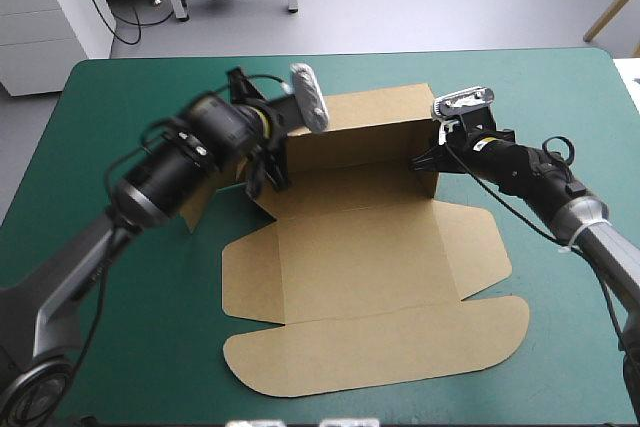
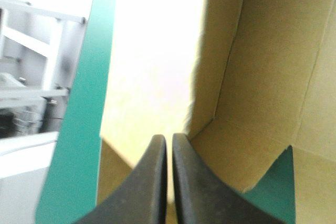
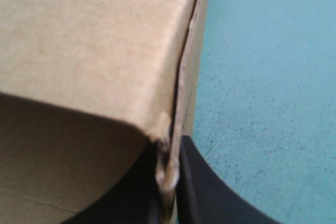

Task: Fold the box

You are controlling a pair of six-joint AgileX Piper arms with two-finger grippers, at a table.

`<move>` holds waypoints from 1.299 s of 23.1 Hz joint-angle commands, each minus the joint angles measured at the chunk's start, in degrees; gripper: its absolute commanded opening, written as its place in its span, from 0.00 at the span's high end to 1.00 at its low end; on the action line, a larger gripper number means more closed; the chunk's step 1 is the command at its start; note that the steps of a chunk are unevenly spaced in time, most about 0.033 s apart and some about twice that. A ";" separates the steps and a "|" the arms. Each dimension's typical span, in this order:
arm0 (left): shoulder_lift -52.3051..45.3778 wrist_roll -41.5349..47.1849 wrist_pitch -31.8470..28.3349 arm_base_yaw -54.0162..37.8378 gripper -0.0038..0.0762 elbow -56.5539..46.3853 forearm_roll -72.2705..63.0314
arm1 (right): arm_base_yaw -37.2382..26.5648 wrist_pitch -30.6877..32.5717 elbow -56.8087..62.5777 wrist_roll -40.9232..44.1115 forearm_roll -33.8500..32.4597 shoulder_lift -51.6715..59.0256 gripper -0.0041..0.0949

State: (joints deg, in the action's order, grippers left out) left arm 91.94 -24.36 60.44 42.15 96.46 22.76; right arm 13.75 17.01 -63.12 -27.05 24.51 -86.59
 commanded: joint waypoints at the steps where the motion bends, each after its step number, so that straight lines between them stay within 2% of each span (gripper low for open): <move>1: -2.50 -3.86 3.78 -14.13 0.94 9.93 -15.79 | -0.37 -3.06 -2.15 0.24 0.61 2.30 0.97; 4: -2.50 -3.75 5.79 -32.54 0.94 12.36 -33.13 | -0.37 -3.06 -2.15 0.24 0.61 2.30 0.97; 9: -2.38 -3.74 8.03 -50.72 0.94 10.15 -50.98 | -0.37 -2.87 -2.15 0.24 0.61 2.30 0.97; 13: -2.38 -3.74 9.89 -60.37 0.95 5.84 -59.62 | -0.37 -2.87 -2.15 0.24 0.61 2.30 0.97; 18: -2.38 -3.74 9.43 -68.81 0.96 -1.34 -60.99 | -0.37 -2.87 -2.15 -0.35 0.61 2.30 0.97; 21: -2.38 -1.76 4.64 -74.90 0.96 -12.04 -65.52 | -0.37 -2.48 -2.15 0.46 0.61 2.30 0.97; 24: -2.38 -1.87 1.02 -77.44 0.96 -17.69 -69.73 | -0.37 -2.25 -2.37 0.46 0.61 2.30 0.97; 27: -2.38 -1.87 -0.73 -77.65 0.96 -18.99 -69.14 | -0.37 5.43 -8.49 7.27 -2.16 2.30 0.97; 29: -2.38 -1.87 -0.73 -77.65 0.96 -18.99 -69.27 | -0.37 14.47 -15.71 14.59 -7.71 2.30 0.97; 30: -2.38 -1.87 -0.98 -77.65 0.96 -18.99 -69.27 | -0.37 21.10 -19.78 19.94 -11.47 2.20 0.97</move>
State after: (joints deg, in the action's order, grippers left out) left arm 91.94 -26.61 60.57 -35.45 76.14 -42.96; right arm 13.75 32.86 -75.90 -14.97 16.43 -86.65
